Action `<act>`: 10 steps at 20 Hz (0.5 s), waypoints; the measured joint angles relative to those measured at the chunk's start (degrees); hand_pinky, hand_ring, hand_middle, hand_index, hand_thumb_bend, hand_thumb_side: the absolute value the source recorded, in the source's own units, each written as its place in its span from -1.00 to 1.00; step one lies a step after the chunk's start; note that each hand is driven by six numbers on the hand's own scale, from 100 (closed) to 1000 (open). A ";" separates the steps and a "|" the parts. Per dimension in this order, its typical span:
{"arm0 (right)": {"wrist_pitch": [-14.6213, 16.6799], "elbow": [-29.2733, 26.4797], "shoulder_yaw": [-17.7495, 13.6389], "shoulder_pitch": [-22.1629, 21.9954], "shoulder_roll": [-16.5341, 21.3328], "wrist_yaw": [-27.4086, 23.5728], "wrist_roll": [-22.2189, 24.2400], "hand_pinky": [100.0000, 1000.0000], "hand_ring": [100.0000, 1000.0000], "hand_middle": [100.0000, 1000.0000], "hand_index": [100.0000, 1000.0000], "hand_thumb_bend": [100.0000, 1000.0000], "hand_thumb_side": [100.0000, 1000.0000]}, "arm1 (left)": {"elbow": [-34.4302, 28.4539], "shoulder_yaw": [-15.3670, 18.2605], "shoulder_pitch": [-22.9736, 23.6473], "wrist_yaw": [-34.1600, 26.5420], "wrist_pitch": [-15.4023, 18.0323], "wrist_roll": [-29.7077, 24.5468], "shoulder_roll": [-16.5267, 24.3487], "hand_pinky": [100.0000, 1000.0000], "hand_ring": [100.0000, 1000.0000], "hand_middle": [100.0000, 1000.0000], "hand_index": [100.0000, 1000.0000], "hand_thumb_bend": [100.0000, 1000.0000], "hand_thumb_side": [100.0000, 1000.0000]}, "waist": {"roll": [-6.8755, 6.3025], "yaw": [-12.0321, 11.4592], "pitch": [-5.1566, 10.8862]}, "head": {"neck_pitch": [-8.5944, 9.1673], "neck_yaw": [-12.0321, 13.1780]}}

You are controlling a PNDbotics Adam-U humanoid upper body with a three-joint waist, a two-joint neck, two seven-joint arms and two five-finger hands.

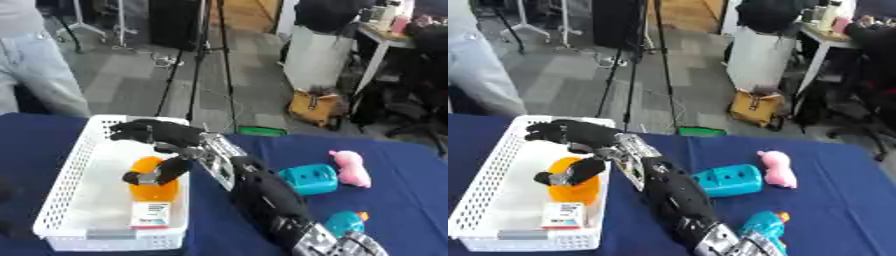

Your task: Pick up objects on the table and place them in the box.

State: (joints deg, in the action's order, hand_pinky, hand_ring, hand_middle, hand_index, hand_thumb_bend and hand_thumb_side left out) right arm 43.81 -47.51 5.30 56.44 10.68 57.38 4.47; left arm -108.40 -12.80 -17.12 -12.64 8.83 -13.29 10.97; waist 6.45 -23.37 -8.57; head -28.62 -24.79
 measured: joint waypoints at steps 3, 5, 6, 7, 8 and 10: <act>-0.26 -1.81 -0.03 -0.06 0.21 -1.95 -0.70 0.73 0.62 0.94 0.92 -0.31 0.52 | 0.01 0.03 0.02 0.00 0.00 0.00 0.01 -0.08 0.57 0.51 0.53 -0.48 0.92 | -0.03 1.82 -0.01 | 0.00 0.38; -0.42 -3.76 -0.30 -0.42 0.65 -3.56 -1.43 0.63 0.53 0.90 0.90 -0.33 0.47 | 0.02 0.21 0.09 0.03 0.04 0.05 0.04 -0.08 0.57 0.51 0.53 -0.49 0.92 | -0.21 3.75 -0.05 | -0.02 0.97; -0.60 -4.84 -0.41 -0.65 1.11 -4.34 -1.88 0.49 0.41 0.83 0.87 -0.38 0.38 | 0.03 0.35 0.11 0.06 0.10 0.13 0.06 -0.08 0.57 0.51 0.52 -0.49 0.93 | -0.42 4.82 -0.12 | -0.05 1.32; -0.85 -5.98 -0.67 -1.00 1.71 -5.19 -2.38 0.49 0.41 0.83 0.87 -0.38 0.38 | 0.05 0.39 0.19 0.10 0.14 0.19 0.08 -0.08 0.57 0.51 0.52 -0.49 0.93 | -0.73 5.85 -0.24 | -0.09 1.76; -1.18 -7.11 -0.82 -1.37 2.30 -6.09 -2.89 0.41 0.32 0.78 0.84 -0.38 0.29 | 0.10 0.53 0.41 0.15 0.20 0.28 0.12 -0.09 0.57 0.51 0.52 -0.50 0.95 | -1.00 7.05 -0.38 | -0.12 2.27; -1.94 -9.32 -1.06 -2.60 3.60 -7.73 -3.95 0.32 0.22 0.74 0.82 -0.34 0.21 | 0.48 0.80 0.87 0.52 0.31 0.52 0.30 -0.09 0.58 0.51 0.53 -0.51 0.96 | -1.42 9.58 -0.43 | -0.29 3.51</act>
State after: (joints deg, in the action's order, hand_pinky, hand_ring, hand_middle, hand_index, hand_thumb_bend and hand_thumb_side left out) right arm 41.88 -56.84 4.24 53.84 14.28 49.65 0.52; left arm -107.92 -12.01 -16.25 -12.12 9.15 -12.77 11.27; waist 5.02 -13.79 -8.99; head -28.91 -21.28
